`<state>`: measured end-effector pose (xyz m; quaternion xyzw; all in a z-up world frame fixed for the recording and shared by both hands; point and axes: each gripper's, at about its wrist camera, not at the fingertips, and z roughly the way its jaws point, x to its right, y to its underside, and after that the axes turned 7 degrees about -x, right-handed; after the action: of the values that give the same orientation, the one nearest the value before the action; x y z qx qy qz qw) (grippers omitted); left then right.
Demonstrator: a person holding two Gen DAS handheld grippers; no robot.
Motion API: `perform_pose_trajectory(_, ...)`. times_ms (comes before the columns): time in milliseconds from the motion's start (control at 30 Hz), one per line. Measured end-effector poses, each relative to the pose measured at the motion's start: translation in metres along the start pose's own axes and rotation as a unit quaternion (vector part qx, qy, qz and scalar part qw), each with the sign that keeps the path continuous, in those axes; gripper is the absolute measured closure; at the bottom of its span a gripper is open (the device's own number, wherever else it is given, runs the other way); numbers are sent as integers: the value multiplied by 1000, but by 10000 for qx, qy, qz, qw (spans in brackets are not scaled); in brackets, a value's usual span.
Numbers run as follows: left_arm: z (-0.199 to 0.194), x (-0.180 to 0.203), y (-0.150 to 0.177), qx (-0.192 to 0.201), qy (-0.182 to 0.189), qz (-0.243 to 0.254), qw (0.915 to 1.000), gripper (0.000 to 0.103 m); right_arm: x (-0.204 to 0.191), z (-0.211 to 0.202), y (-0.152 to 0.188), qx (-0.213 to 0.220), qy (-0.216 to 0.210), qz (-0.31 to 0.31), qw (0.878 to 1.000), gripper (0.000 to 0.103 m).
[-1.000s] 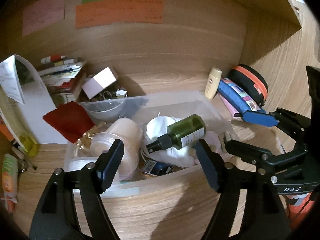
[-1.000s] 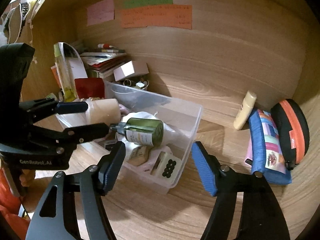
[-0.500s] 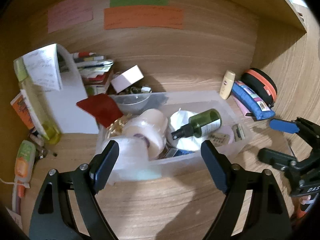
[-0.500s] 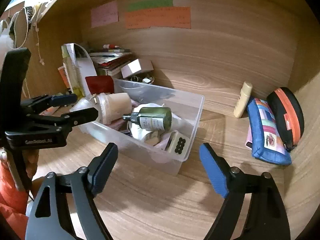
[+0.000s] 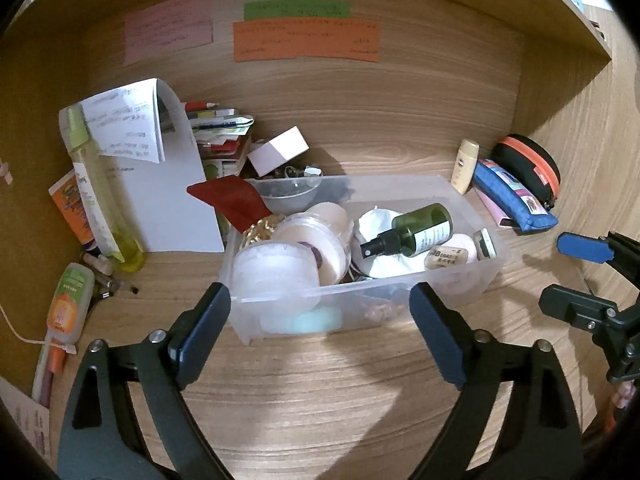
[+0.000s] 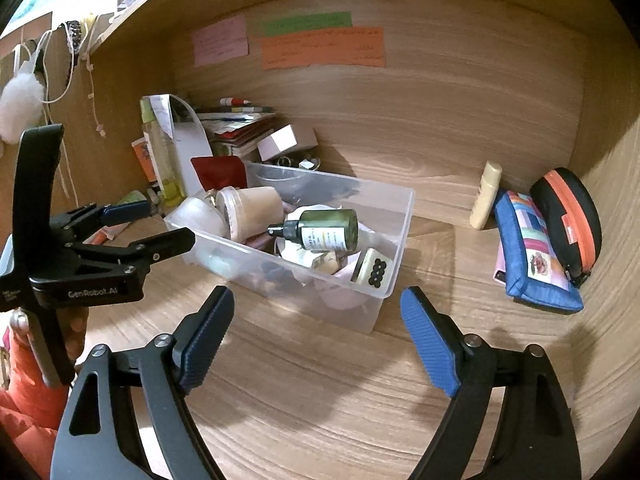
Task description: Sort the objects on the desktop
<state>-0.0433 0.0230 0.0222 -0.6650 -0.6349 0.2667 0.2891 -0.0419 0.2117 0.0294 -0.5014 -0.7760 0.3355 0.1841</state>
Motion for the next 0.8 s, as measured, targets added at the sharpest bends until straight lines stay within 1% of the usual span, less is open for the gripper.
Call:
perform_pose_trajectory(300,0,1,2,-12,-37,-9,10000,9,2,5,0,-75,-61,48,9999,19)
perform_pose_trajectory(633,-4,0,0,42,100,23,9999,9,6,9,0,-141,-79,99,9998,19)
perform_pose_trajectory(800,-2,1,0,19,85,57,9999,9,9,10,2,-176,-89,146,9997,19)
